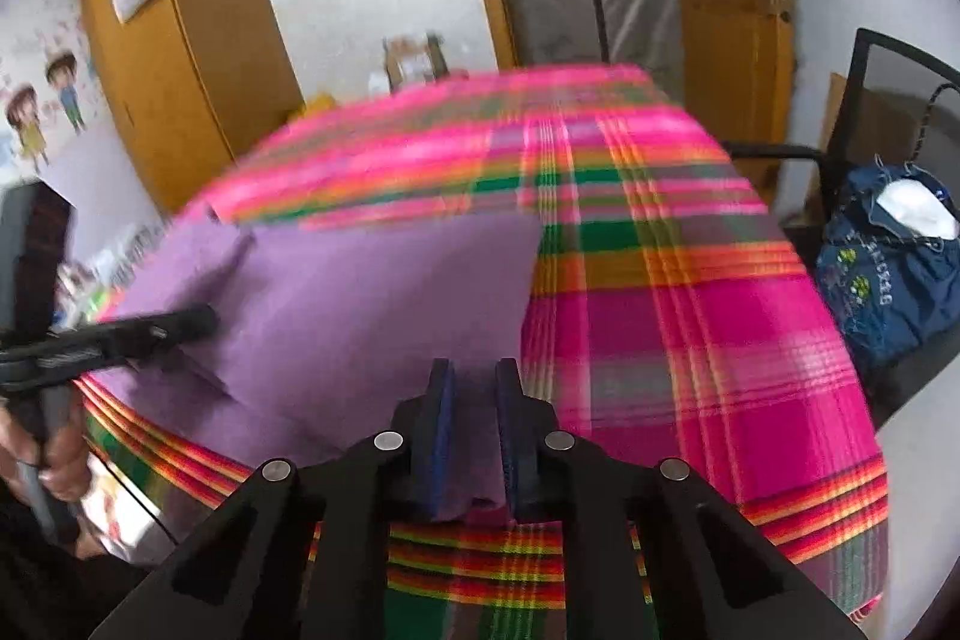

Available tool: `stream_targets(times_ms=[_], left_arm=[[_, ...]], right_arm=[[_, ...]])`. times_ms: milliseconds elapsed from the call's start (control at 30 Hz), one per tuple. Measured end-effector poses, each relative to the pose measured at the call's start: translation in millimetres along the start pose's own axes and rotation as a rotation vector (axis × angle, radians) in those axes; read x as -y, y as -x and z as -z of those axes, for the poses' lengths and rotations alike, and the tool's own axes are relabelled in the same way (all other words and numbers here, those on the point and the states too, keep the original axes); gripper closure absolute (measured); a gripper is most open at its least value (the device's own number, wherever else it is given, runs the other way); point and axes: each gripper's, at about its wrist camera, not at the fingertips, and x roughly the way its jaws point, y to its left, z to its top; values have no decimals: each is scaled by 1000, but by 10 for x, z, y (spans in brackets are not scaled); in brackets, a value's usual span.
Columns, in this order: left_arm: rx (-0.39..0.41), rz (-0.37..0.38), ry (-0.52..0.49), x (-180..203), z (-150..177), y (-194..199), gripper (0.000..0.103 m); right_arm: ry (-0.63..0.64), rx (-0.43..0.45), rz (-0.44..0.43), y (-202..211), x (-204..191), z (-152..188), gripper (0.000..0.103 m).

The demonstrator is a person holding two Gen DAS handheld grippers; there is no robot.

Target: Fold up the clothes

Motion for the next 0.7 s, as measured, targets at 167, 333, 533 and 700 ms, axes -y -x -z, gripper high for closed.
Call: stream_targets(times_ms=[167,333,533,700], left_arm=[[0,16,10,-48,49,5,93],[12,18,2,-50,87,21,93],[5,6,-3,-31,77,25,93],[2,-24,-21,21,-9,44,93]], right_arm=[[-4,22,-8,72,19,-18,89],[-17,-19,-10,-3,67,-10,89],[-35,11,-17,-76,76,-264,89],[-70,-9,-23,-396,91,-536,88]])
